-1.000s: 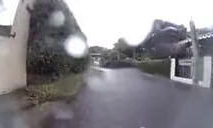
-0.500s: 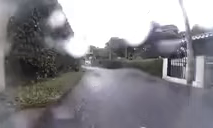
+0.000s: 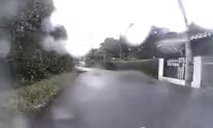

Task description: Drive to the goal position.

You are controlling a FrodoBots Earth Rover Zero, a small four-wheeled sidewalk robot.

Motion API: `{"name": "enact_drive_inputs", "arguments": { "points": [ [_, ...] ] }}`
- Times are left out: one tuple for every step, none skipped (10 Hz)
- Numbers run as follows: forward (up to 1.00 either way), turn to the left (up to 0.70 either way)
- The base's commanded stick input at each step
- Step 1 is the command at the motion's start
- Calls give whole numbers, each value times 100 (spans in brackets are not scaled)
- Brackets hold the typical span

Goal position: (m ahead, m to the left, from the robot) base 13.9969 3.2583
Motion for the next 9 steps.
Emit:
{"name": "enact_drive_inputs", "arguments": {
  "points": [
    [70,0],
    [70,0],
    [70,0],
    [70,0],
    [70,0],
    [70,0],
    [70,0],
    [70,0],
    [70,0]
  ]
}}
